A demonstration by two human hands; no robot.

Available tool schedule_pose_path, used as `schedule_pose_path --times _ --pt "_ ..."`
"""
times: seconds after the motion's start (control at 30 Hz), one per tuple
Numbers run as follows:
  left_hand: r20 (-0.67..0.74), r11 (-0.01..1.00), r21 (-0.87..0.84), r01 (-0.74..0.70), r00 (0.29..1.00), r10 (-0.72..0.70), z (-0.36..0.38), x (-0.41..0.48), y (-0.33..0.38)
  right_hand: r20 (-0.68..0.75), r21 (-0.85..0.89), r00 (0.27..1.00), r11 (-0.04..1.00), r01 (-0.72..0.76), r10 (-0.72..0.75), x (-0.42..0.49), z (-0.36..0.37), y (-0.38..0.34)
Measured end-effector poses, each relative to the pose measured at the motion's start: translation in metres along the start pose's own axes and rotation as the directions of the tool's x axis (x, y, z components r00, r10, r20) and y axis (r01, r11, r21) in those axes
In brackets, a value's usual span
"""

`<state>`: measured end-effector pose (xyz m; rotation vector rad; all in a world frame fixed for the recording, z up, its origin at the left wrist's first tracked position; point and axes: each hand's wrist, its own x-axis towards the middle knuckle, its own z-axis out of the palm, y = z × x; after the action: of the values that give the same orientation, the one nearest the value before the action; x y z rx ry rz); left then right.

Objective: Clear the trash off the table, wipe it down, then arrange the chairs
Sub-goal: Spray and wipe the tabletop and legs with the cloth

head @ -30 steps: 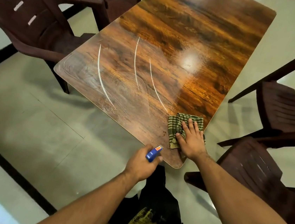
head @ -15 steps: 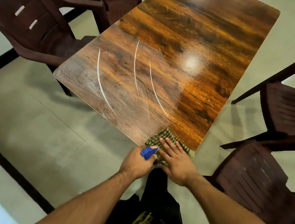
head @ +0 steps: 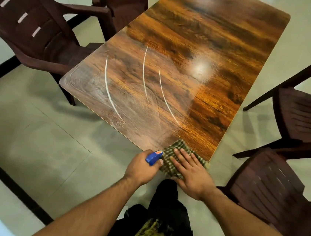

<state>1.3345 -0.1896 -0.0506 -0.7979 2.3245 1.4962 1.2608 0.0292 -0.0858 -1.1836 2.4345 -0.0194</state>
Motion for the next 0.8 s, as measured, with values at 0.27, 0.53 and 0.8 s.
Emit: schedule_pose_path --times 0.27,0.53,0.8 --pt "-0.035 1.000 -0.004 0.016 0.999 -0.016 -0.019 0.017 0.008 -0.051 0.217 0.793 0.782 -0.584 0.607 -0.001 0.018 -0.068" --pt "0.118 0.979 0.173 -0.106 0.989 0.087 -0.036 0.091 0.063 -0.042 0.172 0.810 0.803 -0.571 0.585 0.099 -0.047 0.022" --pt "0.152 0.968 0.237 -0.075 0.988 0.040 -0.062 0.181 0.118 -0.031 0.290 0.756 0.730 -0.619 0.653 0.143 -0.049 -0.040"
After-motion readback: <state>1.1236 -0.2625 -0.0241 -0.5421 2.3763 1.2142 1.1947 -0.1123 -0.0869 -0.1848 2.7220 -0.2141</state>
